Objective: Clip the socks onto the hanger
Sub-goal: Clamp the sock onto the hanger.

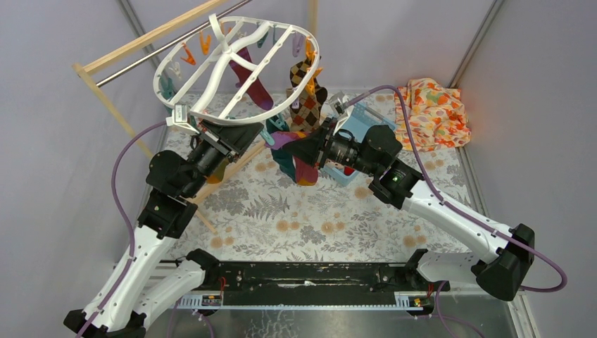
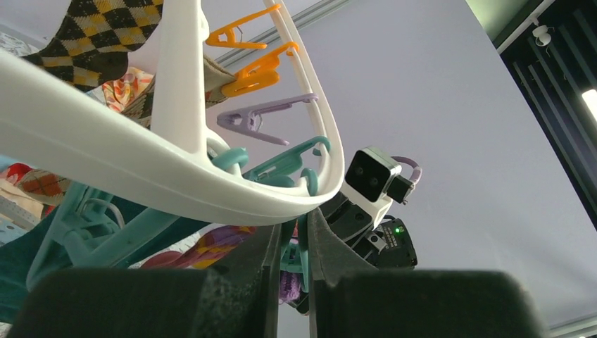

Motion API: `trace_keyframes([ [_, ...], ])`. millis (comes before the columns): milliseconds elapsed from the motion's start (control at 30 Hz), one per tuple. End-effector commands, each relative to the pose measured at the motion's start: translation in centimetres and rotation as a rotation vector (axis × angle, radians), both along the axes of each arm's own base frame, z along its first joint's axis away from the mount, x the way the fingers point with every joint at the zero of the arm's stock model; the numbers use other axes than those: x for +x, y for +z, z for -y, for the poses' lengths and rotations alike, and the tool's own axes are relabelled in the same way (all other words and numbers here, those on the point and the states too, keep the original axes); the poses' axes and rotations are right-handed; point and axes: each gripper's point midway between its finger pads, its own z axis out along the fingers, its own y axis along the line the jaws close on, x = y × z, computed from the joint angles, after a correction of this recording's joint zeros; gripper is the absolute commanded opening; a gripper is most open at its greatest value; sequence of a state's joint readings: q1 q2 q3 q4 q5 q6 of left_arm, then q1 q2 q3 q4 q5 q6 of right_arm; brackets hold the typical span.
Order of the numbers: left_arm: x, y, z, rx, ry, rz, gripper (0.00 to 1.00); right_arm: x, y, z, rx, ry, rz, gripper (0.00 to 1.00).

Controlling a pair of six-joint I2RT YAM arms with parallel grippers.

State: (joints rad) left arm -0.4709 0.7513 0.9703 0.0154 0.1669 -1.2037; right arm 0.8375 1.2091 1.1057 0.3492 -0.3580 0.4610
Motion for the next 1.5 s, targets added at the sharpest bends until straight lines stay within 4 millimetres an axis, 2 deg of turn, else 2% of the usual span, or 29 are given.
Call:
trace_keyframes([
  [0,-0.8,0.9,0.2,-0.031,-0.030,0.035,0.20,-0.7,3.3,0.1,0.074,0.017,0.063,0.00],
  [100,-0.9,0.7,0.3,-0.032,-0.039,0.035,0.40,-0.7,3.1,0.0,0.070,0.021,0.059,0.00],
  [133,-0.8,0.6,0.4,-0.031,-0.044,0.033,0.50,-0.7,3.0,-0.1,0.070,0.021,0.058,0.00],
  [167,-0.8,0.5,0.4,-0.030,-0.046,0.032,0.55,-0.7,2.9,-0.1,0.070,0.020,0.056,0.00],
  [500,-1.0,0.3,0.4,-0.022,-0.044,0.034,0.83,-0.5,2.4,-0.1,0.058,0.012,0.043,0.01],
  [567,-1.0,0.3,0.3,-0.015,-0.039,0.036,0.88,-0.2,2.0,-0.1,0.036,0.000,0.031,0.26],
  [667,-1.0,0.0,0.0,0.003,-0.024,0.036,0.94,0.5,0.5,-0.2,-0.027,-0.030,-0.011,0.55],
  [800,-0.7,-0.9,-0.5,0.050,0.022,0.029,0.98,2.1,-2.8,0.9,-0.127,-0.138,-0.090,0.62],
  [900,-0.3,-2.3,-1.2,0.115,0.070,0.016,0.99,3.3,-5.9,3.1,-0.256,-0.269,-0.131,0.65],
  [967,0.1,-3.6,-1.8,0.170,0.110,0.003,0.99,4.3,-7.8,5.7,-0.350,-0.399,-0.150,0.65],
  [1133,1.0,-6.6,-4.0,0.338,0.245,0.027,0.99,5.9,-9.7,13.8,-0.563,-0.745,-0.128,0.66],
  [1200,1.4,-7.5,-4.5,0.404,0.276,0.047,0.99,6.1,-10.0,16.4,-0.636,-0.844,-0.115,0.67],
  [1233,1.6,-7.8,-4.6,0.432,0.282,0.060,0.99,6.2,-10.1,17.5,-0.656,-0.892,-0.116,0.71],
  [1267,1.8,-8.1,-4.6,0.453,0.286,0.071,0.99,6.1,-9.8,18.2,-0.634,-0.935,-0.136,0.80],
  [1300,2.2,-8.4,-4.4,0.466,0.283,0.078,0.99,5.8,-9.5,18.5,-0.593,-0.945,-0.155,0.95],
  [1333,2.5,-8.7,-4.1,0.473,0.279,0.078,0.99,5.5,-9.2,18.7,-0.539,-0.948,-0.147,0.99],
  [1467,4.2,-9.3,-2.3,0.470,0.228,0.070,0.99,4.8,-8.5,19.2,-0.317,-0.943,-0.071,0.99],
])
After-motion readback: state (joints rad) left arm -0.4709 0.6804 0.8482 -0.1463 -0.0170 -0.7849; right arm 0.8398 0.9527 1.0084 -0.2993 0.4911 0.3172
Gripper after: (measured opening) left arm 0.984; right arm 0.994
